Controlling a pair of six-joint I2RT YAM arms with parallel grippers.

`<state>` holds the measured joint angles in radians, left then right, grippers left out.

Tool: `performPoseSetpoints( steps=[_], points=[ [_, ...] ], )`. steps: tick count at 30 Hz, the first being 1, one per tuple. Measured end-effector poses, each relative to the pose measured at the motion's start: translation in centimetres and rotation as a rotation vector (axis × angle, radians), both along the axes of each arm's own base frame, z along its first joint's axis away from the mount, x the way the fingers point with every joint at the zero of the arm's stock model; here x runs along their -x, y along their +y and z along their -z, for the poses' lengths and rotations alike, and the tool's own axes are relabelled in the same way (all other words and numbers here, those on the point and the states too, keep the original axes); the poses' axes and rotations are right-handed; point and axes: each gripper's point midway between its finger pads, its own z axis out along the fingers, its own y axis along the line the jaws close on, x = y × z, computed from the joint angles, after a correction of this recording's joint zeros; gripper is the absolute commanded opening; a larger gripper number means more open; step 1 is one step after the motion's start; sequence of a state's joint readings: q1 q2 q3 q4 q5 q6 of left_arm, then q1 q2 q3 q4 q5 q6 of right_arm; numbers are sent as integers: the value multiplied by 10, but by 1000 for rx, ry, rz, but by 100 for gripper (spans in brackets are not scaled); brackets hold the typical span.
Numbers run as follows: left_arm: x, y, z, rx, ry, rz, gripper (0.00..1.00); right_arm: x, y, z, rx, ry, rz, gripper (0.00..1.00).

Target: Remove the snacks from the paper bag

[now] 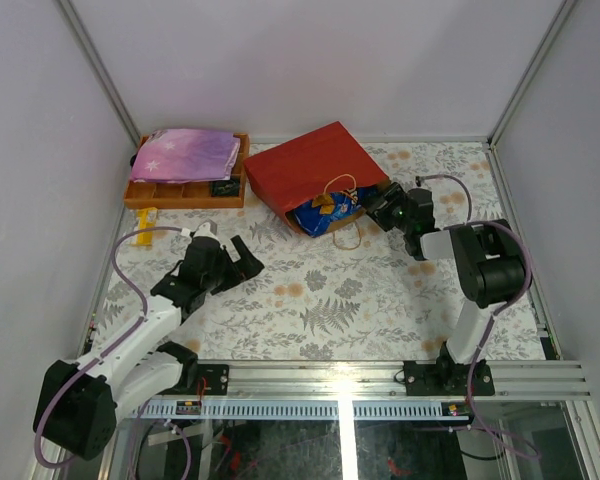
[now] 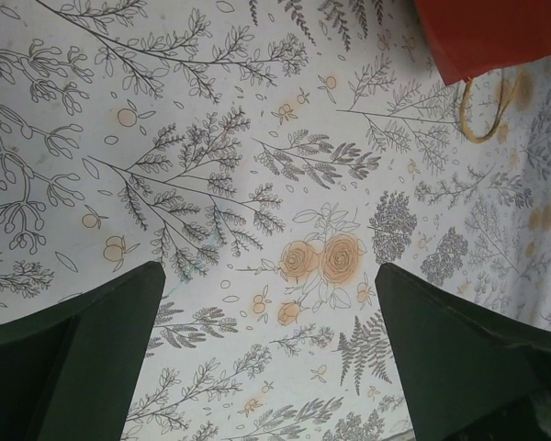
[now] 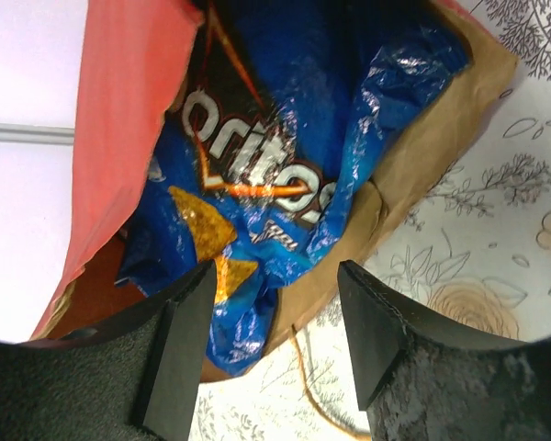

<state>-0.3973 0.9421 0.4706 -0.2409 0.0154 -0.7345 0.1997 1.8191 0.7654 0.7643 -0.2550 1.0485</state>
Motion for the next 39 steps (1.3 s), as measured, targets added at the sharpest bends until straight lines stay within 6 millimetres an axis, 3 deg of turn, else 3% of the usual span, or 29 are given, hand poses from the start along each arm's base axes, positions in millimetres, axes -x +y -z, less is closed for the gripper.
performPoseSetpoints(
  steps=[9, 22, 25, 28, 30, 35, 39],
  points=[
    [13, -3, 12, 10, 32, 43, 100, -24, 4, 32, -52, 30, 37, 58],
    [18, -9, 19, 21, 41, 96, 100, -64, 16, 41, -29, 12, 90, 55],
    [21, -10, 22, 28, 43, 104, 100, -71, 20, 42, -18, 5, 105, 43],
    [25, -10, 25, 33, 46, 111, 100, -74, 23, 43, -3, 5, 113, 17],
    [27, -10, 25, 37, 44, 115, 100, -75, 25, 42, 1, 0, 115, 6],
    [27, -11, 22, 45, 34, 118, 100, -73, 26, 39, 13, -6, 121, 4],
    [27, -12, 20, 51, 28, 123, 100, -50, 25, 24, 31, -3, 102, 4]
  ],
)
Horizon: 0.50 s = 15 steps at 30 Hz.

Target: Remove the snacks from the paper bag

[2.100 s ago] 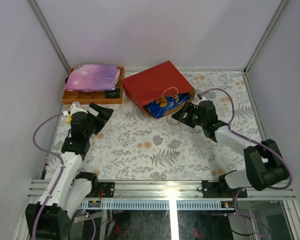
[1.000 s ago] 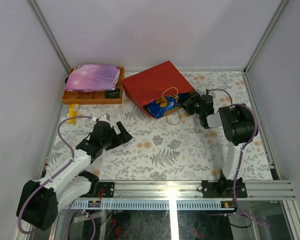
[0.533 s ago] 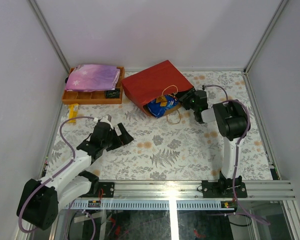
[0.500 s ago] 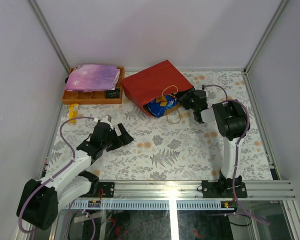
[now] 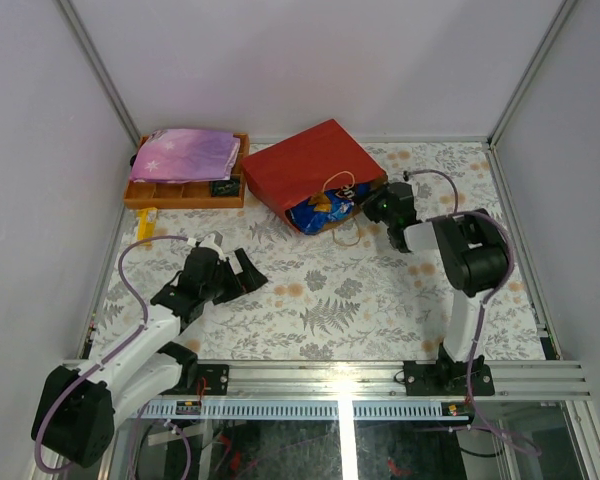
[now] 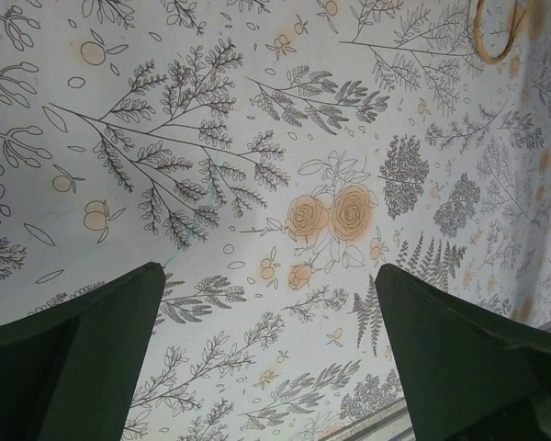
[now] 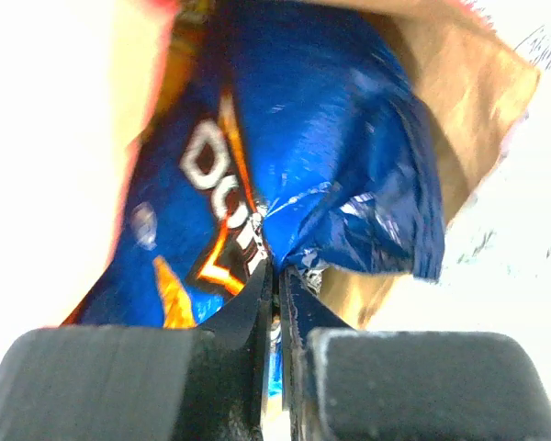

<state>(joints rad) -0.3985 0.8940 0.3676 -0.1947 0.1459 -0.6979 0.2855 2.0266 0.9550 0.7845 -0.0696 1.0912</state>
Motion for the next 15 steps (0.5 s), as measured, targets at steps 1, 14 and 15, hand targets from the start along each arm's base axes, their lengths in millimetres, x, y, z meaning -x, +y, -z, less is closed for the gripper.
performPoseSetpoints(
  steps=[1, 14, 15],
  points=[
    [0, 0, 0, 2, -1, 1, 100, 9, -1, -8, 5, -4, -5, 4],
    [0, -2, -5, 18, -14, 7, 100, 166, -34, -63, 79, -41, -92, 20],
    [0, -2, -6, 18, -14, 7, 100, 183, -40, -57, 96, -28, -98, 38]
  ],
)
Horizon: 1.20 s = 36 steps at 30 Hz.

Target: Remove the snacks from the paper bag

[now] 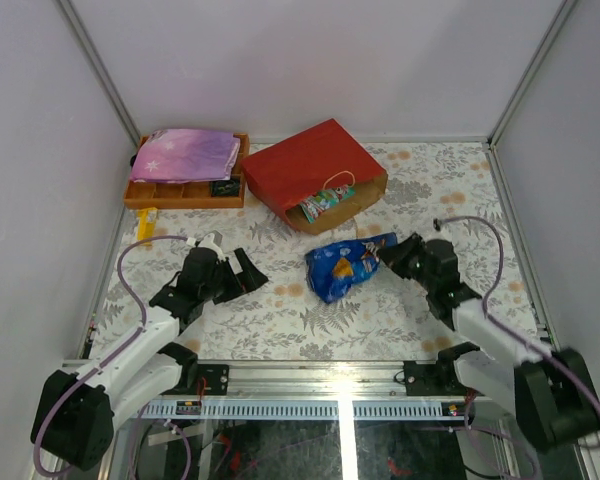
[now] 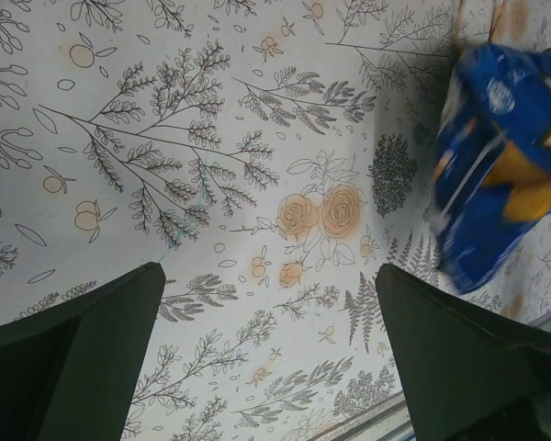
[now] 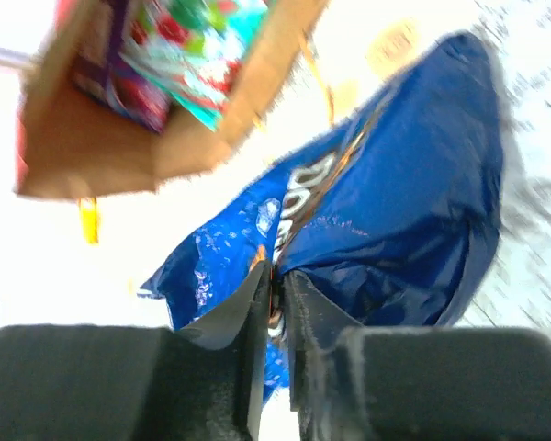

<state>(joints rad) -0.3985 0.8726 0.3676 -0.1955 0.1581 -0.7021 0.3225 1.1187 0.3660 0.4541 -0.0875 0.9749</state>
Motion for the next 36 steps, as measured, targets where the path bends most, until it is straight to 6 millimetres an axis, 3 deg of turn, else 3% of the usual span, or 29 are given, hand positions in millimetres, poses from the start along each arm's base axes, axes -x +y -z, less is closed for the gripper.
performPoseSetpoints(
  steps=[2, 4, 8, 12, 14, 17, 20, 23, 29, 34, 35, 36],
  points=[
    [0, 0, -1, 1, -3, 0, 100, 33, -11, 11, 35, 27, -15, 64],
    [0, 0, -2, 1, -4, -1, 100, 59, -18, 18, 74, 49, -36, 78],
    [-3, 0, -12, -18, -9, -7, 100, 95, -34, 18, 141, 66, -52, 84],
    [-7, -26, -26, -46, -21, 50, 100, 109, -46, 3, 171, 50, -30, 83],
    [1, -55, -24, -76, -5, 125, 92, 106, -47, 3, 207, 94, -38, 80],
    [18, -90, -15, -111, 14, 219, 66, 98, -45, 19, 281, 214, -70, 77],
    [25, -111, -5, -124, 38, 265, 60, 88, -46, 37, 343, 316, -103, 75],
    [15, -122, -2, -135, 44, 256, 59, 68, -57, 34, 354, 337, -75, 74],
    [-4, -136, -1, -143, 23, 233, 57, 12, -86, -4, 293, 210, 37, 73],
    [-10, -142, 17, -175, 50, 231, 41, -6, -94, 20, 258, 257, 42, 73],
    [-12, -142, 22, -185, 56, 228, 35, -8, -94, 28, 255, 276, 36, 73],
    [-12, -142, 27, -195, 61, 226, 23, -10, -93, 35, 247, 293, 27, 72]
  ],
)
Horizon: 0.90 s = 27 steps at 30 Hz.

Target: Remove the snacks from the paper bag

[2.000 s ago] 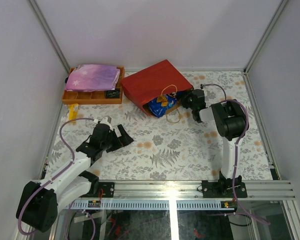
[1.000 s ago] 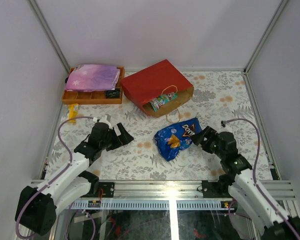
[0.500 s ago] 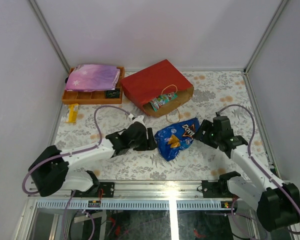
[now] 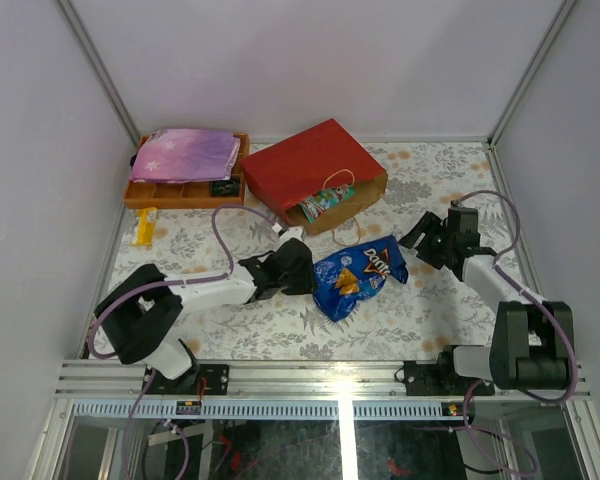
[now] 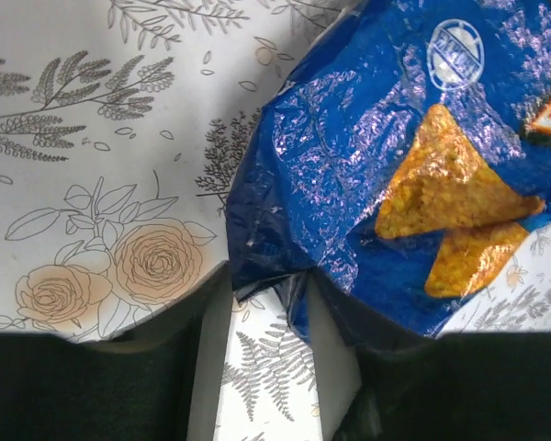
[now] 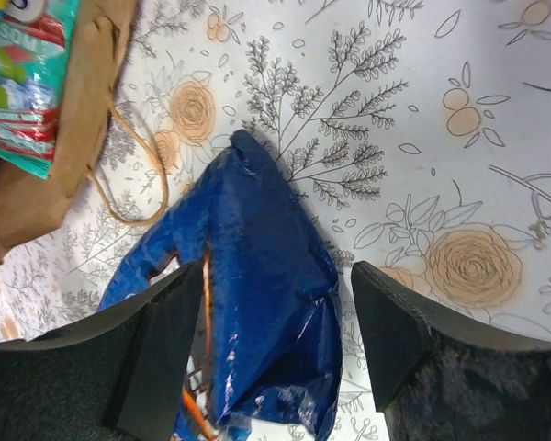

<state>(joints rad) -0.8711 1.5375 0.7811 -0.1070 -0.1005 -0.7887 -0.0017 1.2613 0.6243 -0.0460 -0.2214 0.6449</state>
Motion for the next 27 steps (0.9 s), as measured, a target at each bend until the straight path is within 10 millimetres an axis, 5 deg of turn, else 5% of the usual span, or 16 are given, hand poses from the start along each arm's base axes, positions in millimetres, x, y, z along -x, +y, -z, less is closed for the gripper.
performPoseSetpoints(
  steps=[2, 7, 16, 27],
  points=[
    [-2, 2, 7, -22, 4, -9, 1, -3, 3, 13, -16, 26, -13, 72],
    [-15, 15, 11, -51, -10, -47, 0, -7, 11, 29, -54, 46, -49, 69],
    [-61, 97, 19, -126, -4, -246, 0, -16, 33, 46, -163, 43, -140, 61],
    [-62, 106, 32, -196, 14, -221, 0, -7, 57, 50, -285, -24, -212, 51]
  ],
)
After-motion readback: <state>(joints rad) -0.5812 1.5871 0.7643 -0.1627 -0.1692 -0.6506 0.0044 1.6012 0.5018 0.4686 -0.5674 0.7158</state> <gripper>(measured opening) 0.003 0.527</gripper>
